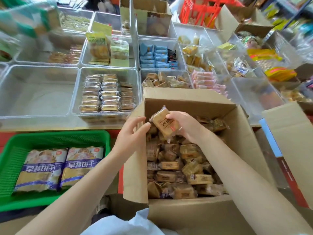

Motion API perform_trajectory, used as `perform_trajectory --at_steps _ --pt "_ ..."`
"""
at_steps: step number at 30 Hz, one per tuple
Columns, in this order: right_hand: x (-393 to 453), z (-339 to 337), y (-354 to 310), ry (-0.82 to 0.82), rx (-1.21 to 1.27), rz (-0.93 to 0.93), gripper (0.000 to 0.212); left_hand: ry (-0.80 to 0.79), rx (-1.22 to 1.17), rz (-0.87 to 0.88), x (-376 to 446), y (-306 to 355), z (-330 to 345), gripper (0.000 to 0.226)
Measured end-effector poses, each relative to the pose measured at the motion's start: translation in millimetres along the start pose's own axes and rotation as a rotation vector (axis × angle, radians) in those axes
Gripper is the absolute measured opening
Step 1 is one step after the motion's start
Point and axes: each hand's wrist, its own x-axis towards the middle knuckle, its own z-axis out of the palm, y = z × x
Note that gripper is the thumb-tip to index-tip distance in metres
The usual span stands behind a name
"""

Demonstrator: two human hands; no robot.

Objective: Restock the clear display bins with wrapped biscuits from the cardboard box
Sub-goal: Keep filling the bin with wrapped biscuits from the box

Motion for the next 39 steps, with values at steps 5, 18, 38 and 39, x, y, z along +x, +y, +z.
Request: perform_trajectory --at_steps 5,18,38,39 --pt "6 39 -43 -0.102 -0.110 -0.108 0.031 -0.074 -0.171 0.101 17 21 -40 0.010" --pt "154 141 -77 0.333 -0.865 -0.320 0.028 -0.080 0.684 0.076 110 -117 -174 0.063" --pt "228 182 -27 -0.064 -1.485 0.341 0.042 -0.310 0.771 0.144 133 -175 -187 0.066" --pt "221 181 -33 -0.025 -1.418 0.305 0.044 -0.308 0.777 0.150 132 -176 -187 0.066"
